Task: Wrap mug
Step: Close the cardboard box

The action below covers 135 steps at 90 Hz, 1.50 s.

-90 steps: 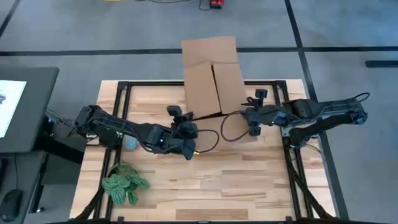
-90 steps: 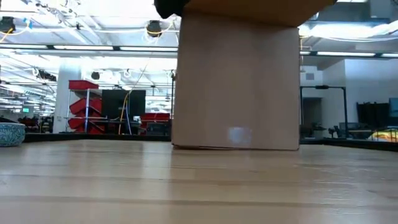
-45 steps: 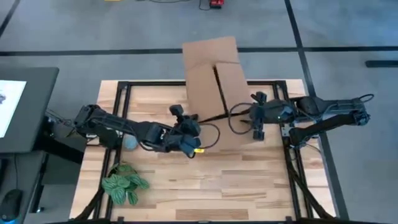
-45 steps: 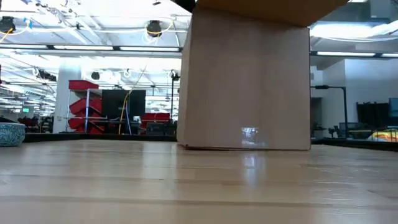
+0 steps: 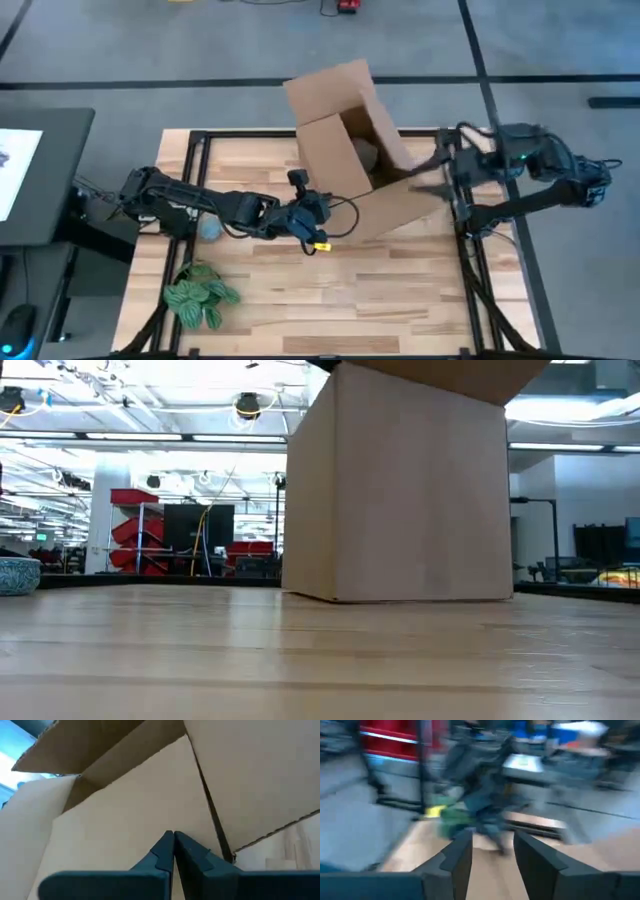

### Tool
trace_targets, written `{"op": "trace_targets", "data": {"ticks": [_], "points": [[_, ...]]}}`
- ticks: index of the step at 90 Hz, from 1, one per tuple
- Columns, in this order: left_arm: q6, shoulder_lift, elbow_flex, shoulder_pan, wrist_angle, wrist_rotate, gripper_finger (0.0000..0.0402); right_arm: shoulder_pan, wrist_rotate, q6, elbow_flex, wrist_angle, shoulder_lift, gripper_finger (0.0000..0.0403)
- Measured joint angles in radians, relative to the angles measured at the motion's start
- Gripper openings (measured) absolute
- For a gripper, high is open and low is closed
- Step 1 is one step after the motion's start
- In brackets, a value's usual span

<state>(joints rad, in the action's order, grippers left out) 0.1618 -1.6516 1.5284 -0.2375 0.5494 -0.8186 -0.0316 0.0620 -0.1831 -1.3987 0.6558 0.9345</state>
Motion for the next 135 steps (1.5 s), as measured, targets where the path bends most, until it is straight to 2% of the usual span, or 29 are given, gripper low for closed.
{"op": "trace_targets", "data": {"ticks": [5,9,19,30,42,49,62,73,87,102,106,113,118,135], "points": [[0.01,0.0,0.0,0.0,0.002,0.001,0.0,-0.085,0.076,-0.028,-0.001,0.03,0.017,0.0123],[0.015,0.0,0.0,0.001,0.002,0.001,0.0,-0.163,0.059,-0.059,0.0,0.064,0.043,0.0119],[0.028,0.0,0.0,0.007,0.004,0.003,0.0,-0.347,-0.19,-0.138,0.003,0.103,0.132,0.0112],[0.059,0.0,0.0,0.008,0.004,0.003,0.0,-0.529,-0.35,-0.2,0.001,0.059,0.254,0.0104],[0.062,0.0,0.0,0.008,0.008,0.003,0.0,-0.654,-0.717,-0.24,0.003,-0.008,0.406,0.0097],[0.073,0.0,0.0,0.007,0.008,0.002,0.0,-0.677,-0.836,-0.239,0.001,-0.068,0.481,0.0094],[0.088,0.0,0.0,0.013,0.007,0.0,0.0,-0.679,-0.874,-0.308,0.003,-0.095,0.608,0.009],[0.088,0.0,-0.001,0.028,0.017,0.002,0.0,-0.682,-0.947,-0.297,0.0,-0.161,0.67,0.009],[0.066,0.001,0.0,0.053,0.056,0.002,0.0,-0.681,-0.959,-0.32,0.0,-0.187,0.704,0.009],[0.047,0.002,0.002,0.069,0.088,-0.006,0.0,-0.696,-0.986,-0.309,0.002,-0.209,0.669,0.009],[0.056,0.002,0.002,0.069,0.087,-0.011,0.0,-0.701,-1.051,-0.307,0.002,-0.232,0.661,0.009],[0.066,0.0,0.001,0.071,0.09,-0.022,0.0,-0.708,-1.231,-0.279,0.002,-0.289,0.66,0.009],[0.067,0.0,0.0,0.076,0.093,-0.022,0.0,-0.7,-1.303,-0.255,0.001,-0.318,0.674,0.009],[0.068,0.0,0.0,0.077,0.092,-0.02,0.0,-0.648,-1.267,-0.251,0.002,-0.341,0.753,0.009]]}}
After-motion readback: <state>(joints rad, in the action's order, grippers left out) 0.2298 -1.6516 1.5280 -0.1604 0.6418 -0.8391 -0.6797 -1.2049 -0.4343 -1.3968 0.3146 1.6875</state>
